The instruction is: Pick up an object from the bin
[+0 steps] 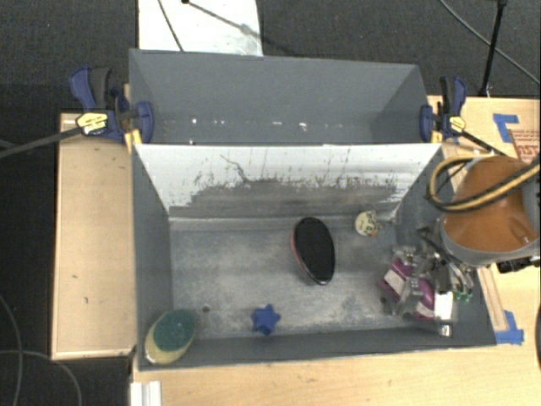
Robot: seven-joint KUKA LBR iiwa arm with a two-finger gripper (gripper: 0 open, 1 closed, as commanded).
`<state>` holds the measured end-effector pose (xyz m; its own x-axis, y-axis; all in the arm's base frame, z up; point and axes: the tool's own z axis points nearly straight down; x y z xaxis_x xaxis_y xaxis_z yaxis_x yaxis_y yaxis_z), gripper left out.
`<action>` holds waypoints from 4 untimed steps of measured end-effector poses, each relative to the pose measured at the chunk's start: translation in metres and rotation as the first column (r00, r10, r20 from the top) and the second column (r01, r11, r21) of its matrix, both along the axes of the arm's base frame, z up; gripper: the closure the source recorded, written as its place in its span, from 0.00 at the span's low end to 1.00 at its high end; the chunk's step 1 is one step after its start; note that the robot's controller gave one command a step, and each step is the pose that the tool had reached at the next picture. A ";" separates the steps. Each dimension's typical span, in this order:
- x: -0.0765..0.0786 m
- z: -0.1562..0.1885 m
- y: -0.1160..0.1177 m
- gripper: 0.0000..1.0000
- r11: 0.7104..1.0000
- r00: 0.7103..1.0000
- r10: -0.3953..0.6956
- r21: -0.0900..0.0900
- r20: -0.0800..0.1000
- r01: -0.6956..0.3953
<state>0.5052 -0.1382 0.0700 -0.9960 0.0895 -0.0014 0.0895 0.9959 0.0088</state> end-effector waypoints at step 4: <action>0.000 0.000 0.000 1.00 1.000 1.000 -0.001 0.000 0.000 0.001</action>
Offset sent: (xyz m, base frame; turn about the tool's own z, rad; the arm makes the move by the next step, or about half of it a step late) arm 0.0000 0.0000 0.0000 0.0000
